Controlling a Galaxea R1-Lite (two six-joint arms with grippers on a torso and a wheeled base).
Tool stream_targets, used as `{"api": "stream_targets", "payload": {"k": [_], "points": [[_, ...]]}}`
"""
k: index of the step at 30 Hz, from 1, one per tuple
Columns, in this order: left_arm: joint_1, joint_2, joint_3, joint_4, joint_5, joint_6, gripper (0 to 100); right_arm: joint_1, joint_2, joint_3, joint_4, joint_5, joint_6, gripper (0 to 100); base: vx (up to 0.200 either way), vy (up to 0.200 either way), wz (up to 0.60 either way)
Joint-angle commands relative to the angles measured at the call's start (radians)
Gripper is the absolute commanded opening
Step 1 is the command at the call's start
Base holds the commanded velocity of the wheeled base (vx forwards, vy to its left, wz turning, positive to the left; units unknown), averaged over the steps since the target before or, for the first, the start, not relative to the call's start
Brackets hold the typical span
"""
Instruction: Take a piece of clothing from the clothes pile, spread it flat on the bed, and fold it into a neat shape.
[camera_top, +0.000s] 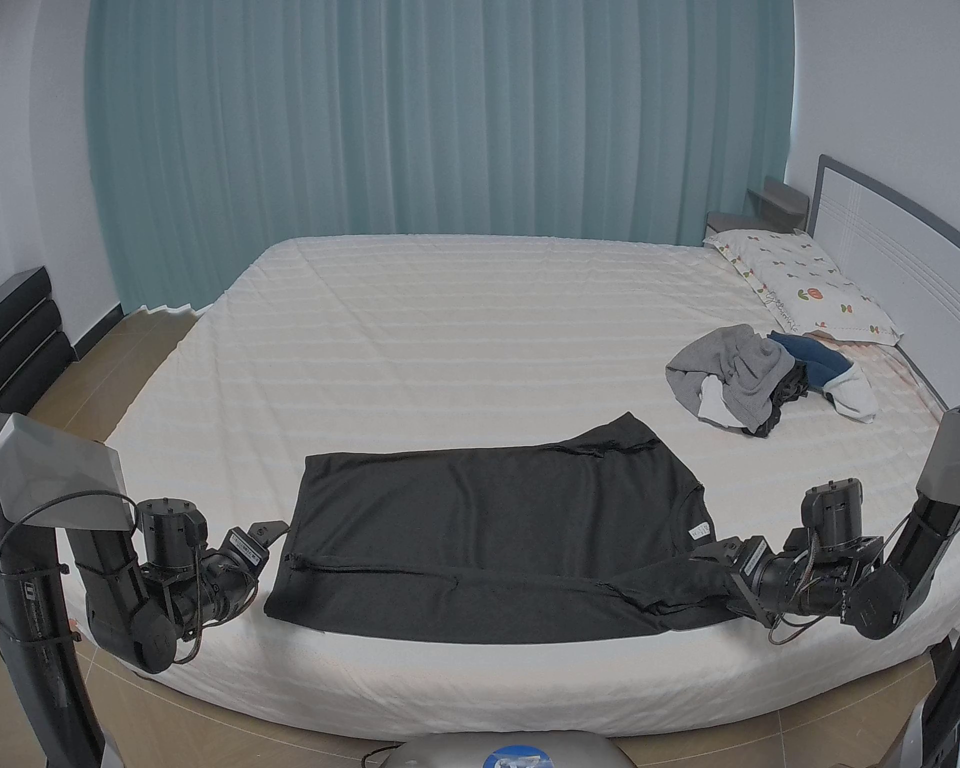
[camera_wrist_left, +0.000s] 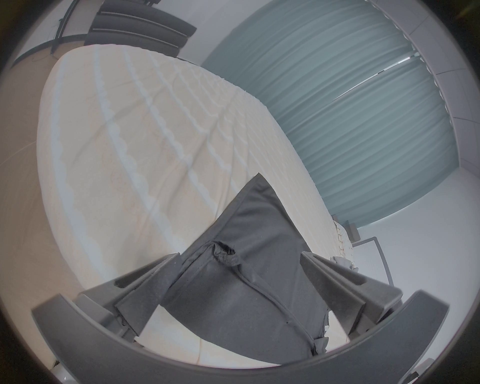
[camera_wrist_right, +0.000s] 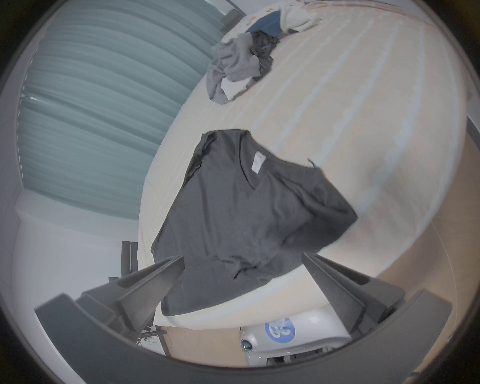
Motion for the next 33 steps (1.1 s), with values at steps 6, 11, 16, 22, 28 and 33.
{"api": "stream_targets", "payload": {"k": [6, 11, 16, 22, 28, 33], "points": [[-0.001, 0.036, 0.007, -0.003, -0.006, -0.005, 100, 0.057, 0.109, -0.016, -0.01, -0.079, 0.024, 100, 0.0, 0.0, 0.0], [-0.002, 0.038, 0.008, -0.003, -0.004, -0.003, 100, 0.098, 0.141, -0.068, -0.008, -0.117, 0.099, 100, 0.0, 0.0, 0.0], [-0.004, 0.039, 0.01, -0.003, -0.004, -0.003, 100, 0.121, 0.147, -0.097, -0.008, -0.125, 0.108, 100, 0.0, 0.0, 0.0], [-0.005, 0.039, 0.01, -0.003, -0.004, -0.003, 100, 0.126, 0.165, -0.106, -0.013, -0.131, 0.113, 100, 0.0, 0.0, 0.0], [-0.01, 0.044, 0.012, -0.003, 0.0, 0.0, 100, 0.138, 0.138, -0.105, -0.015, -0.131, 0.113, 100, 0.0, 0.0, 0.0], [-0.01, 0.044, 0.012, -0.003, 0.0, 0.0, 100, 0.143, 0.135, -0.128, -0.016, -0.133, 0.113, 100, 0.0, 0.0, 0.0]]}}
